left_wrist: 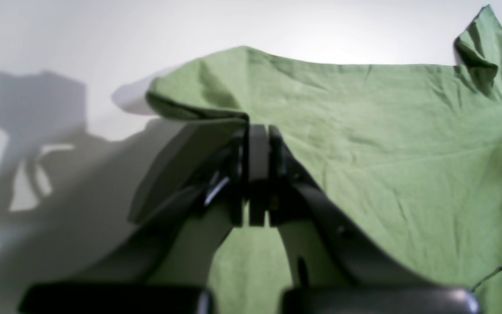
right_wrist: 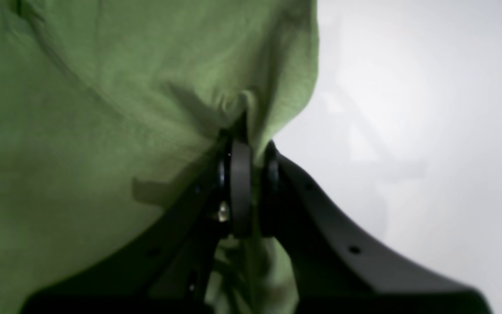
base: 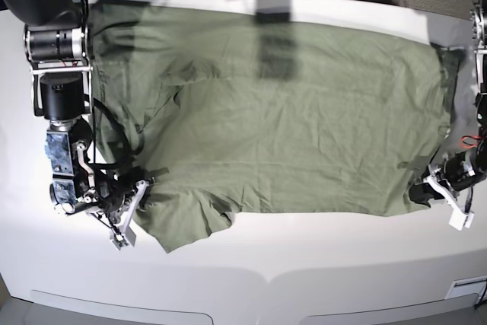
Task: Fold the T-shirt properly
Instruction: 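Lift the hem with both grippers and pull it toward the collar, then carry the hem over the shirt to the collar edge, folding it in half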
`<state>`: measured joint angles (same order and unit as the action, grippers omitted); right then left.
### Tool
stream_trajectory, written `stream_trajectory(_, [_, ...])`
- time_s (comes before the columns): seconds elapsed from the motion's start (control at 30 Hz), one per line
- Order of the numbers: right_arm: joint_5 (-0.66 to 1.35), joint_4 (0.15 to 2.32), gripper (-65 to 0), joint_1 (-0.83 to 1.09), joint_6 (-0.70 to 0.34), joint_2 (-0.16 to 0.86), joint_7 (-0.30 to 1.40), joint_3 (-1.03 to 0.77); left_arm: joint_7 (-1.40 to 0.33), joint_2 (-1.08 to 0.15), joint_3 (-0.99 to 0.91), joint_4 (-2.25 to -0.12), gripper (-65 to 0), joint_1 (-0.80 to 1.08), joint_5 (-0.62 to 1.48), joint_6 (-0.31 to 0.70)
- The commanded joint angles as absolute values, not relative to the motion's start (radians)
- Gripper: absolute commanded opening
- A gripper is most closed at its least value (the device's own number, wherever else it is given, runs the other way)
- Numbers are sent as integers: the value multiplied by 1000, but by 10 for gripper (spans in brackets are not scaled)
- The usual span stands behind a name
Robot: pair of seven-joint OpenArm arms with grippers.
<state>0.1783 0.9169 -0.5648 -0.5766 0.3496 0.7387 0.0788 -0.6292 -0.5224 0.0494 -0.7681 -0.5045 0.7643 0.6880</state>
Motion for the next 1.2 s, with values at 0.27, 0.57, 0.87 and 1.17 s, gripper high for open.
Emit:
stream_trajectory(0.27, [220,957,-650,-653,-648,363,746,72,-608,-561,46,-853,-650,-538,786,698])
stream_trajectory(0.57, [314,1031,-650,-650,-698,363,817,73,-657,-567,46,-862,-650,-535,788,698])
stream_trajectory(0.87, [396,1188,-650,-613,-698,398,908,75,-728,-606,46,-866,-650,-534,867,698])
stream_trajectory(1.17, [400,1251,-650,-506,-698,492,917,75,-833,-666,46,-866,-650,-532,1031,698])
